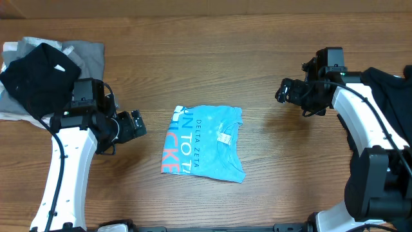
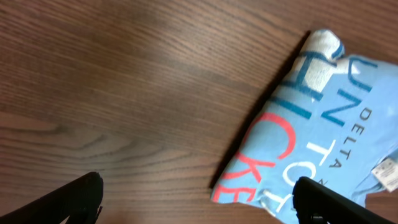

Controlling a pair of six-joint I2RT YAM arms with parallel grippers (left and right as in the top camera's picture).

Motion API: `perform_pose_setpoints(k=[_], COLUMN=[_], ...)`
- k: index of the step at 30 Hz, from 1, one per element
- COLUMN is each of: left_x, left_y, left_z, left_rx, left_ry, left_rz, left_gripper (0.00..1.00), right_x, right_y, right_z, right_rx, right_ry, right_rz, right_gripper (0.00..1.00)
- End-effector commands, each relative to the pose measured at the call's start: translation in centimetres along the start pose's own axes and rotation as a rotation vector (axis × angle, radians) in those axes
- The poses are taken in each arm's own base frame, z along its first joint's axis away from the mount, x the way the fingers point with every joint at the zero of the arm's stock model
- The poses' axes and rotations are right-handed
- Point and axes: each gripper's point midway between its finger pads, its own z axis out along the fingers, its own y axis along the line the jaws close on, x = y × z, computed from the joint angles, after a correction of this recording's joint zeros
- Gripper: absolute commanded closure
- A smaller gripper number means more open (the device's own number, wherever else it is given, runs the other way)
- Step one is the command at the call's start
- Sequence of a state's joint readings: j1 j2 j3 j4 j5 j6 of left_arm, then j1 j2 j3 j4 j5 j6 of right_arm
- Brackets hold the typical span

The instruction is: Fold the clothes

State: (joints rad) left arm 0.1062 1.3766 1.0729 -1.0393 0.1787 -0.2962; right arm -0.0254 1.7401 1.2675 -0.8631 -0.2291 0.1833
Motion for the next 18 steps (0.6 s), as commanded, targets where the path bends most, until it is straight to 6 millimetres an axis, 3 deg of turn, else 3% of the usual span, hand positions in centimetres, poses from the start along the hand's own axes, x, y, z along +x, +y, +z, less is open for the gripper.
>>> perform_pose_setpoints(k=[1, 12, 18], left_x=[-0.3, 0.2, -0.1], left_y=[-0.1, 0.0, 0.1], left_z=[0.3, 0.5, 1.8], left_rx=[0.004, 0.003, -0.005], left_ry=[-0.01, 0.012, 0.04], left_rz=[-0.053, 0.006, 0.015], left_gripper=[0.0, 0.0, 0.0], right_x=[-0.1, -0.1, -0.1], right_y=[0.1, 0.1, 0.1], right_z=[0.1, 0.1, 0.1], right_rx=[-0.001, -0.001, -0.001], right_ry=[-0.003, -0.003, -0.002], right_rz=[0.002, 0.002, 0.002], right_gripper=[0.0, 0.0, 0.0])
